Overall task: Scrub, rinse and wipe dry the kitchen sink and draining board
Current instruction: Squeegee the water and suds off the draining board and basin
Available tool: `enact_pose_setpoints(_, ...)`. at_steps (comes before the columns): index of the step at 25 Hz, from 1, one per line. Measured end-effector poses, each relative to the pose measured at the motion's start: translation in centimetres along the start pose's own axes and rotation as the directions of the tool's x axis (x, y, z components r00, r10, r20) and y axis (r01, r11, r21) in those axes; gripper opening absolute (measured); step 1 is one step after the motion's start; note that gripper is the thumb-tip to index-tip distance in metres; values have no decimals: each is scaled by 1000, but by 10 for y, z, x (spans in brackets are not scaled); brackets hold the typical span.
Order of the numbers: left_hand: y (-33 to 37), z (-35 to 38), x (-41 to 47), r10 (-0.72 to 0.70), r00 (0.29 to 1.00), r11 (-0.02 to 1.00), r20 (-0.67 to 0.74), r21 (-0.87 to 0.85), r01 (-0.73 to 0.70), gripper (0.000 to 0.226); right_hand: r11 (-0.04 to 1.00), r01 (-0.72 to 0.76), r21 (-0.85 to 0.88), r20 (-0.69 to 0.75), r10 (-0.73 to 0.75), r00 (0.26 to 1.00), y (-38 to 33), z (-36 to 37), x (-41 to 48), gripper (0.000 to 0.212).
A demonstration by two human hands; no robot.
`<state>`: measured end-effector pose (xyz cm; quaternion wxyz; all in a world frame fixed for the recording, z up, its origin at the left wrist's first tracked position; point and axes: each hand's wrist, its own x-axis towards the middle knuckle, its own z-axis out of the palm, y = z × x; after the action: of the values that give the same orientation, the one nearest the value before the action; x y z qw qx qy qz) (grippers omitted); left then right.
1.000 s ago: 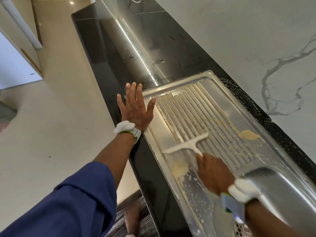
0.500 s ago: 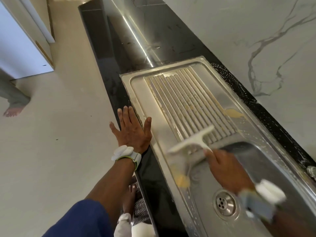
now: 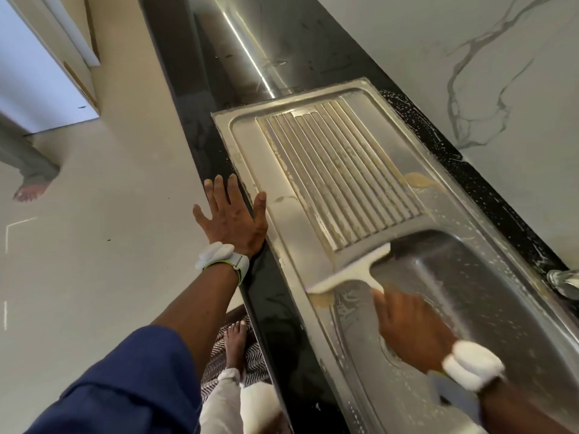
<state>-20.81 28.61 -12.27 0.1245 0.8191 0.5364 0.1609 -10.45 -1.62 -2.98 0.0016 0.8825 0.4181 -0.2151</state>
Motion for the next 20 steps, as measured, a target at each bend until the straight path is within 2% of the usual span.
enact_pose_setpoints(2,1,-1,0,18,1000,1000,0,2,-18,80,993,-43,113,-7,44,999,32,11,-24,67)
enact_pose_setpoints(3,3,-2,0,52,999,999,-6,3,-52,80,983,-49,178,-33,55,998,41,13,-29,68)
enact_pose_setpoints(4,4,-3,0,97,995,995,-7,7,-97,78,959,-55,277,-76,79,994,43,12,-29,59)
enact_pose_setpoints(6,4,-5,0,199,980,979,19,32,-199,77,831,-58,553,-163,176,971,26,5,-15,43)
enact_pose_setpoints(8,3,-7,2,293,953,954,70,46,-297,78,686,-66,725,-134,235,963,2,-6,13,46)
enact_pose_setpoints(10,5,-9,8,403,905,910,133,46,-412,79,596,-108,796,-61,257,964,-13,-18,48,47)
enact_pose_setpoints(12,7,-10,19,535,820,833,205,36,-553,80,542,-124,831,-21,253,967,-25,-30,79,36)
enact_pose_setpoints(14,11,-7,48,613,748,778,253,-32,-627,82,458,-110,882,-7,246,969,-34,-40,108,25)
enact_pose_setpoints(17,12,-4,99,625,749,776,220,-64,-628,81,324,-129,937,32,287,957,-47,-47,134,27)
enact_pose_setpoints(20,21,7,161,656,715,743,241,-40,-668,82,297,-203,933,67,411,909,-46,-56,169,38)
